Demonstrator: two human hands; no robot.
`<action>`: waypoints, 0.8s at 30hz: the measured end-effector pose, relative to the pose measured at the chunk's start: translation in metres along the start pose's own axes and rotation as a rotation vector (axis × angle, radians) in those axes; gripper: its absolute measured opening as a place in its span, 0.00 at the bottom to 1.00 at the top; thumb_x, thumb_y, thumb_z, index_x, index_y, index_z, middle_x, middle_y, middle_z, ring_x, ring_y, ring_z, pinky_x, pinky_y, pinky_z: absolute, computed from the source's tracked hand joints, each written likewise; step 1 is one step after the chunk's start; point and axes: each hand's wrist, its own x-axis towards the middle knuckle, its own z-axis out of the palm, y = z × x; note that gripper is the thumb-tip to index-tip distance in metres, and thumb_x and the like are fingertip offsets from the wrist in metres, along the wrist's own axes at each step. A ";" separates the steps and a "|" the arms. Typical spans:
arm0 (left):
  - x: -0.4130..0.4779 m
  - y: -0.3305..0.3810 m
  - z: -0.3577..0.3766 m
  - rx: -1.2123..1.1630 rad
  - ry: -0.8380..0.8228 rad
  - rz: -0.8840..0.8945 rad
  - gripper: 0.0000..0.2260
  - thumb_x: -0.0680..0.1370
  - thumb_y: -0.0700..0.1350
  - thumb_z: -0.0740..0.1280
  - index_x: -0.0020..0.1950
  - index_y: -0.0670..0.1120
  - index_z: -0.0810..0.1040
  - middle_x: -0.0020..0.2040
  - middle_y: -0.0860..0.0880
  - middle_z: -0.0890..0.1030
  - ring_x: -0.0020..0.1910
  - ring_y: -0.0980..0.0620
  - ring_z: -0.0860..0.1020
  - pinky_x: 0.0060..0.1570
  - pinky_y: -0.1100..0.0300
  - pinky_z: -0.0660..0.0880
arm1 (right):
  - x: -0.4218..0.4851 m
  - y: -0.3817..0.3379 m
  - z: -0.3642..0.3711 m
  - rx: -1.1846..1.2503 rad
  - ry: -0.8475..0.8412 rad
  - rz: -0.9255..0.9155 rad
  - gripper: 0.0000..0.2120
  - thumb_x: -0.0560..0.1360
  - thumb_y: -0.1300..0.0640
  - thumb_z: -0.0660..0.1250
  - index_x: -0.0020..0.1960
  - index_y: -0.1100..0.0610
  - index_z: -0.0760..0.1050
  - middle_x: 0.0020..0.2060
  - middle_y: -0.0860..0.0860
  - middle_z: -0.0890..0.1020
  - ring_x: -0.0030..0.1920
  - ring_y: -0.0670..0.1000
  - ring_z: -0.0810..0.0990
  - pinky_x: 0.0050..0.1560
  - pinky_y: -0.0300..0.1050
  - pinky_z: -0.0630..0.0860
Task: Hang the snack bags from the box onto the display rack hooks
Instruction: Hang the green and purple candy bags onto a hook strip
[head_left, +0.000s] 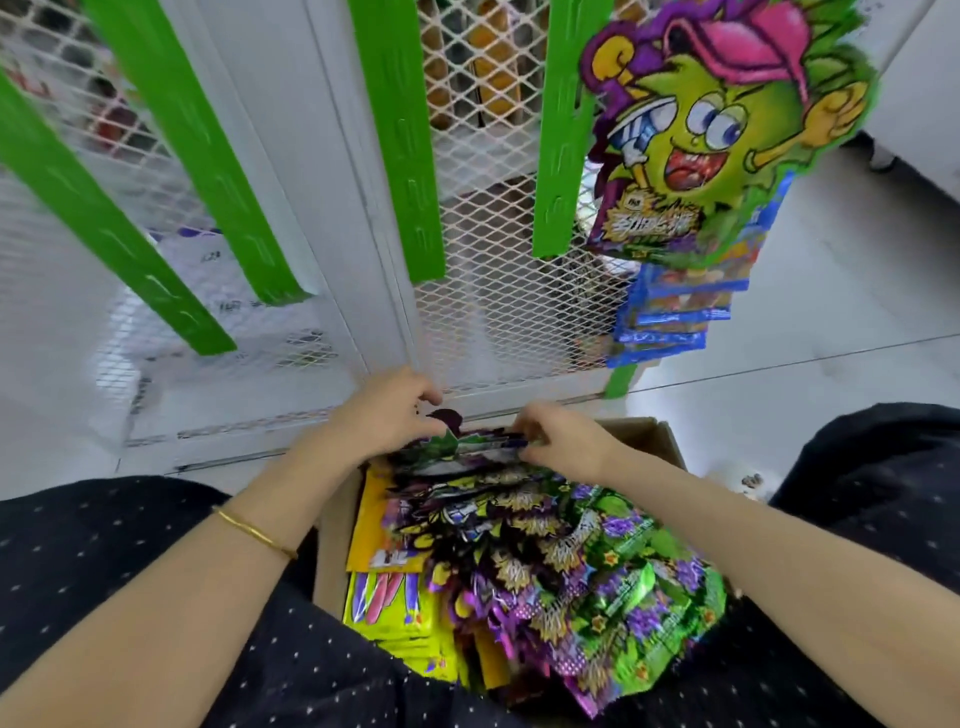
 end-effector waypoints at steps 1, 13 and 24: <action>0.001 -0.003 0.005 0.053 -0.029 -0.005 0.15 0.74 0.50 0.70 0.58 0.46 0.78 0.57 0.46 0.78 0.57 0.46 0.75 0.54 0.55 0.71 | 0.002 0.000 -0.002 0.007 -0.017 -0.002 0.17 0.75 0.58 0.66 0.63 0.59 0.69 0.56 0.56 0.76 0.55 0.55 0.74 0.51 0.44 0.70; -0.027 0.042 -0.050 -0.401 0.310 0.271 0.11 0.79 0.50 0.60 0.51 0.44 0.76 0.41 0.50 0.80 0.39 0.56 0.79 0.41 0.59 0.75 | -0.005 0.015 -0.055 0.564 0.433 0.156 0.08 0.79 0.61 0.58 0.55 0.57 0.73 0.50 0.53 0.79 0.49 0.53 0.78 0.51 0.48 0.74; -0.047 0.058 -0.058 -0.760 0.379 0.350 0.17 0.71 0.25 0.61 0.39 0.49 0.74 0.41 0.51 0.78 0.45 0.56 0.77 0.47 0.65 0.74 | -0.032 0.005 -0.071 0.646 0.464 0.066 0.21 0.80 0.49 0.57 0.70 0.57 0.64 0.64 0.50 0.72 0.64 0.50 0.71 0.61 0.43 0.67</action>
